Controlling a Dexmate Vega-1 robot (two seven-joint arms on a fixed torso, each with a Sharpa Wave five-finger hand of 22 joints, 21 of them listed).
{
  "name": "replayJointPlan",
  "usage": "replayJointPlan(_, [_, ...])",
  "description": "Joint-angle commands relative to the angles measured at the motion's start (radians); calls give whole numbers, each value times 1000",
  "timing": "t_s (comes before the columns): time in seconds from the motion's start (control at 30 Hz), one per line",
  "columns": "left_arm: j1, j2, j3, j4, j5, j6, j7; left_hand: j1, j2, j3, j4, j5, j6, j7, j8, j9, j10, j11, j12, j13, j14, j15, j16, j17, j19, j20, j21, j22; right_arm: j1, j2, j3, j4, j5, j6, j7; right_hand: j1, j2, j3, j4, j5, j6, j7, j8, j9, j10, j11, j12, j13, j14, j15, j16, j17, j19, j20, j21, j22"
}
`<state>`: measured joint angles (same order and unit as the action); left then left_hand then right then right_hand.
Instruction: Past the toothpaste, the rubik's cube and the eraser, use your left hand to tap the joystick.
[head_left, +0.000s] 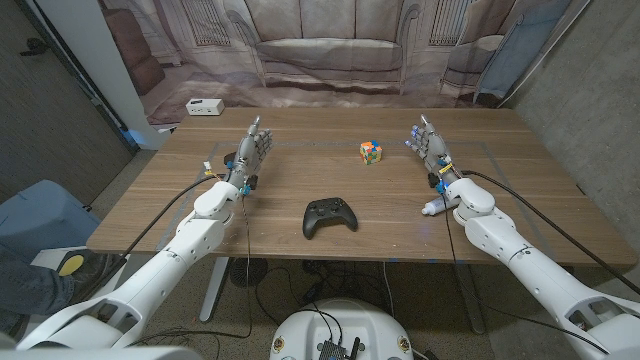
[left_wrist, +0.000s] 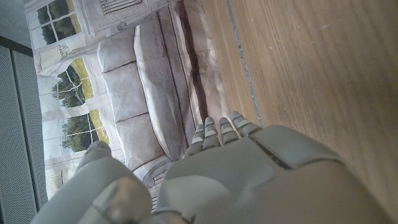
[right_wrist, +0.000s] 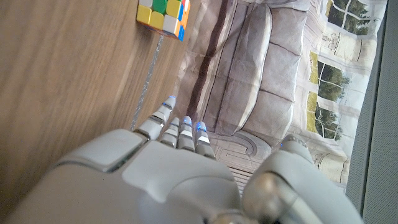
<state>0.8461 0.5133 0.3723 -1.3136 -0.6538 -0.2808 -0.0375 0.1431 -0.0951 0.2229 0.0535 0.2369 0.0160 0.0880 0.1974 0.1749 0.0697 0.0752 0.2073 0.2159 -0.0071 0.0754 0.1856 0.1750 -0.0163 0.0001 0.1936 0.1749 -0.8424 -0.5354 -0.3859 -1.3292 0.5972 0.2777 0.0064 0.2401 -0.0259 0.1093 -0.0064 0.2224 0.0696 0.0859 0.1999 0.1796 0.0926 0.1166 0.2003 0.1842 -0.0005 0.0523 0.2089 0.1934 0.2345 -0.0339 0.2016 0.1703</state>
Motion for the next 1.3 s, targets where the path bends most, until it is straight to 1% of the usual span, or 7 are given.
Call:
replayJointPlan(0.03, [14, 5, 9, -19, 7, -20, -19, 12, 4, 10, -3, 5, 15, 7, 7, 2, 12, 6, 7, -1, 13, 9, 9, 4, -5, 2, 6, 3, -3, -63, -26, -58, -49, -46, 21, 15, 2, 8, -7, 3, 12, -2, 6, 3, -12, 6, -2, 2, -13, 9, -3, 4, -8, 1, -2, 1])
replayJointPlan(0.23, [48, 44, 6, -69, 43, -38, -6, 19, 10, 12, -6, 3, 46, -13, 14, 2, 15, 7, 7, -5, 15, 7, 7, 4, -7, 10, 5, 3, -16, -62, -19, -63, -43, -30, 18, 18, 1, 8, -10, 0, 23, -6, 8, 3, -17, 7, -4, 2, -18, 11, -6, 4, -14, 1, -4, 2])
replayJointPlan(0.47, [105, 68, -14, -132, 79, -86, 41, 33, 22, 16, -14, -3, 97, -16, 23, 2, 41, -5, 16, -12, 44, -1, 14, 4, 14, 16, 11, 3, -38, -59, -6, -69, -25, -12, 18, 21, 2, 9, -13, -2, 33, -4, 10, 3, -15, 8, -3, 2, -16, 10, -6, 4, -13, 1, -5, 2])
replayJointPlan(0.63, [133, 67, -27, -141, 95, -138, 55, 43, 29, 18, -21, -8, 136, -15, 28, 2, 71, -10, 25, -15, 69, -8, 18, 4, 35, 20, 16, 3, -48, -62, -4, -72, -28, 1, 18, 24, 6, 11, -14, -3, 34, -5, 9, 4, -14, 8, -3, 2, -15, 11, -5, 5, -12, 2, -4, 2])
replayJointPlan(0.93, [156, 56, -44, -102, 105, -245, 34, 58, 38, 22, -31, -16, 181, -19, 30, 3, 114, -23, 36, -18, 109, -17, 22, 3, 64, 14, 20, 2, -63, -54, 2, -88, -44, 38, -5, 25, 7, 11, -16, -5, 37, -6, 8, 4, -13, 7, -3, 2, -13, 8, -5, 5, -10, 2, -4, 2])
replayJointPlan(1.1, [157, 41, -51, -69, 114, -306, 26, 74, 45, 25, -44, -25, 233, -12, 34, 4, 168, -24, 49, -20, 171, -24, 31, 3, 108, 15, 27, 2, -56, -39, 4, -73, -41, 66, 4, 26, 7, 11, -17, -7, 31, -5, 4, 4, -9, 7, -2, 2, -7, 7, -3, 5, -1, 1, -1, 2])
replayJointPlan(1.3, [156, 17, -51, -29, 63, -380, -49, 79, 45, 25, -50, -28, 245, -14, 31, 5, 181, -29, 50, -20, 197, -29, 34, 3, 131, 22, 31, 2, -60, -48, 10, -98, -47, 62, -7, 26, 7, 10, -18, -8, 31, -4, 3, 4, -1, 7, 1, 2, 0, 6, -1, 5, 6, 3, 0, 1])
